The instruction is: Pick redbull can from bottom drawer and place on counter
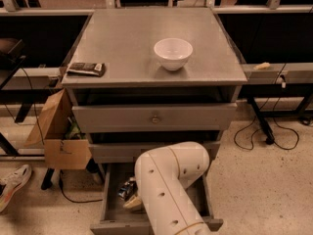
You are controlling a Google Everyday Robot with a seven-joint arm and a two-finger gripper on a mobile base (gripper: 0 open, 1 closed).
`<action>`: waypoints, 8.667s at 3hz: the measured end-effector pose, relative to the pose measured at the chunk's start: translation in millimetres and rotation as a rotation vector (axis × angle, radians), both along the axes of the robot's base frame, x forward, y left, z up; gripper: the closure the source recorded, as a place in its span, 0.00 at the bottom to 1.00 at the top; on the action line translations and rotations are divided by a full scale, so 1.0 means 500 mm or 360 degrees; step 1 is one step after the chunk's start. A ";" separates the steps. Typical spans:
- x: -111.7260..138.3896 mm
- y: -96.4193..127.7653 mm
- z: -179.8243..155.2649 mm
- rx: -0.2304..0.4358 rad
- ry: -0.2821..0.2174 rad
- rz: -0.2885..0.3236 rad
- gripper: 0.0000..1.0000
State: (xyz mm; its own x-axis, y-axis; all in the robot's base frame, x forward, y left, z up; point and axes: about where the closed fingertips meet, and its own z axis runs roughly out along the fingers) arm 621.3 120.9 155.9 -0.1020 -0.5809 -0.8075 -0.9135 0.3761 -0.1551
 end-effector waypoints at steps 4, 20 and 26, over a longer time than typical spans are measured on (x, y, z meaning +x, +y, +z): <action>0.043 0.031 -0.052 0.0070 0.0048 -0.0046 0.00; -0.175 -0.437 0.278 -0.0003 -0.0202 0.0139 1.00; -0.319 -0.445 0.704 -0.0201 -0.0732 -0.0036 1.00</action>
Offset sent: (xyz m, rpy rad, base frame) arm 0.0199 0.0017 -0.0249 0.0184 0.0231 -0.0659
